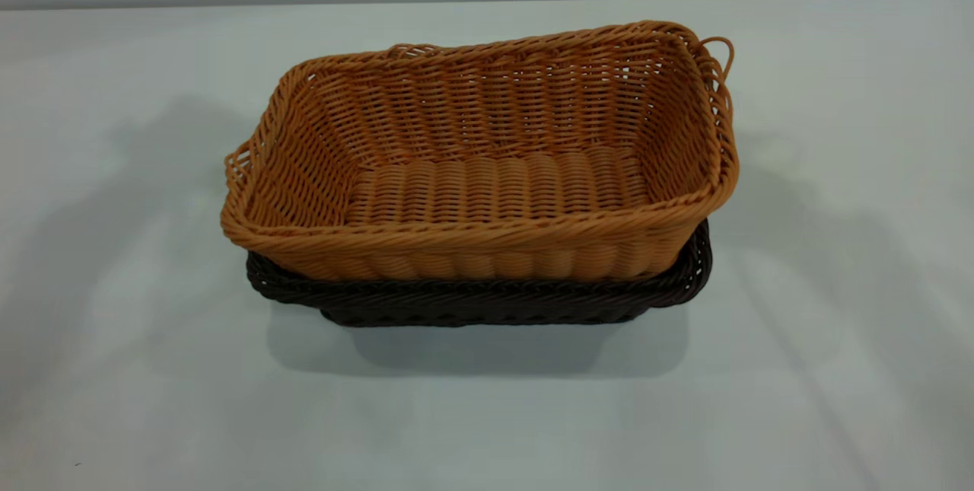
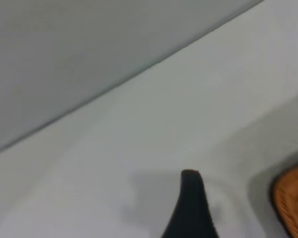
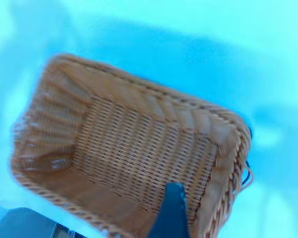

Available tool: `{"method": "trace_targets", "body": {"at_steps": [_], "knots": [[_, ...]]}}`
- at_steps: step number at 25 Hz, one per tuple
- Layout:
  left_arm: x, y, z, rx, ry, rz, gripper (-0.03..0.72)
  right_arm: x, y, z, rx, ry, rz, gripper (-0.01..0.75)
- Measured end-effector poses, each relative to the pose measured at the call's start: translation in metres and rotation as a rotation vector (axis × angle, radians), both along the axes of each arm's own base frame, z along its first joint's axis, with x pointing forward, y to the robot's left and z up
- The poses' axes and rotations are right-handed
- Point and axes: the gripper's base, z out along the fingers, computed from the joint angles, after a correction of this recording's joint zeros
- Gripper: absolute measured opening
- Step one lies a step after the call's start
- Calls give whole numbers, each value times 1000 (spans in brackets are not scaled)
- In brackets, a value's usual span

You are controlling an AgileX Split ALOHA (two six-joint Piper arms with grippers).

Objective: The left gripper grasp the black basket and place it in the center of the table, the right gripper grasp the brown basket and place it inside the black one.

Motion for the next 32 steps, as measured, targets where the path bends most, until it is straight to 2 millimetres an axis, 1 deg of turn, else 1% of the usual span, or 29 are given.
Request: {"method": "trace_targets", "body": {"at_steps": [1,2,4,5,6,8,9,11,13,15,17,19,20,22,27,30,32], "knots": [[-12,3,10,-8,17,39,522,-14,-3,18,4,-37,9,603],[-25,7,20,-6,29,79,522,-27,-6,31,2,-60,19,600],[-48,16,32,4,88,179,522,-59,-13,57,3,-120,36,592],[-56,20,41,2,62,227,522,-75,-16,67,7,-149,41,591],[-63,23,48,-1,39,262,522,-88,-19,75,11,-172,42,590],[-79,27,63,-33,-4,311,522,-121,-25,88,33,-223,47,590],[-87,29,69,-47,-24,320,522,-135,-27,90,43,-234,51,590],[-102,30,78,-66,-51,327,522,-168,-34,95,59,-279,56,590],[-120,31,82,-89,-60,321,522,-199,-40,92,66,-302,62,590],[-143,32,81,-116,-55,308,522,-229,-46,83,72,-315,64,590],[-166,32,72,-141,-28,294,522,-252,-51,73,76,-328,65,590],[-191,33,55,-150,9,280,522,-273,-55,59,81,-338,61,590],[-205,34,48,-151,19,271,522,-280,-57,51,84,-334,60,590],[-228,36,23,-138,68,251,522,-295,-59,37,93,-337,57,590],[-288,44,-32,-105,103,221,522,-319,-65,-3,72,-333,71,590],[-321,48,-56,-104,68,208,522,-332,-70,-23,30,-367,86,590],[-338,51,-70,-110,36,204,522,-337,-74,-34,-1,-386,82,590]]}}
